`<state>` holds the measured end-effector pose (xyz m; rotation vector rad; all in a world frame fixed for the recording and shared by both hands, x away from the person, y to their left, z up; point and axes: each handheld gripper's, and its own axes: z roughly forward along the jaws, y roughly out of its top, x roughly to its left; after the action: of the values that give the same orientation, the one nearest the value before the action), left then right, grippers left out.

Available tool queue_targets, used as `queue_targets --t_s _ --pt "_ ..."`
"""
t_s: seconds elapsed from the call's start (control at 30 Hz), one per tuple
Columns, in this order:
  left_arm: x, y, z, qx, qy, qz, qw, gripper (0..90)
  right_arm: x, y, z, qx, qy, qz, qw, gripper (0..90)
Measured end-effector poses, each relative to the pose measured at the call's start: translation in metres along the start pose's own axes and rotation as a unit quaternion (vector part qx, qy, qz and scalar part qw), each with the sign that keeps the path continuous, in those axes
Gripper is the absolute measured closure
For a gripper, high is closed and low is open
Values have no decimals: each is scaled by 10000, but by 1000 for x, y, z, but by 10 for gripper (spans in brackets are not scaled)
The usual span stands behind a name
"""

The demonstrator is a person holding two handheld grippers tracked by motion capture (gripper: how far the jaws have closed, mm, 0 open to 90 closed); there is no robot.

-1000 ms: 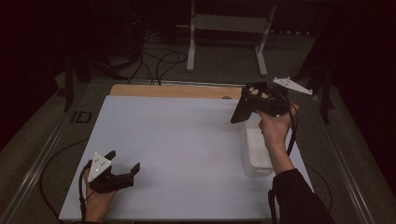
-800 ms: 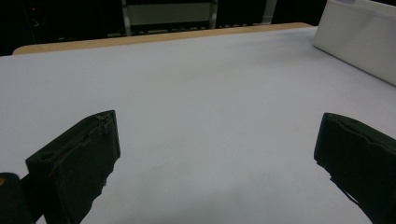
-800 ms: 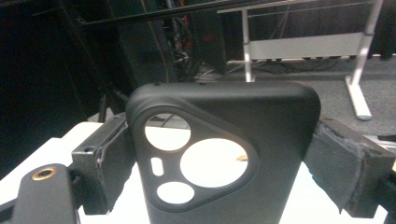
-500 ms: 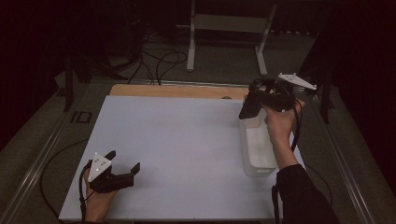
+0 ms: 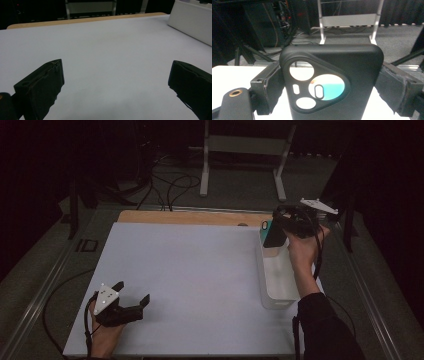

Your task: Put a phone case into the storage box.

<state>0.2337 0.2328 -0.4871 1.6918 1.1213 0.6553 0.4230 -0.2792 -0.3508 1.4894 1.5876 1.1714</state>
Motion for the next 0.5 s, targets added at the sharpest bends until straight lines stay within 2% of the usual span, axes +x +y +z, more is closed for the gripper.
queue_targets --t_s 0.17,0.5 --pt "0 0 0 1 0 -3 10000 6 -6 -5 6 107 -104 127 9998 141" --pt "0 0 0 -12 4 -18 10000 7 -2 -16 25 359 -222 -4 9991 141"
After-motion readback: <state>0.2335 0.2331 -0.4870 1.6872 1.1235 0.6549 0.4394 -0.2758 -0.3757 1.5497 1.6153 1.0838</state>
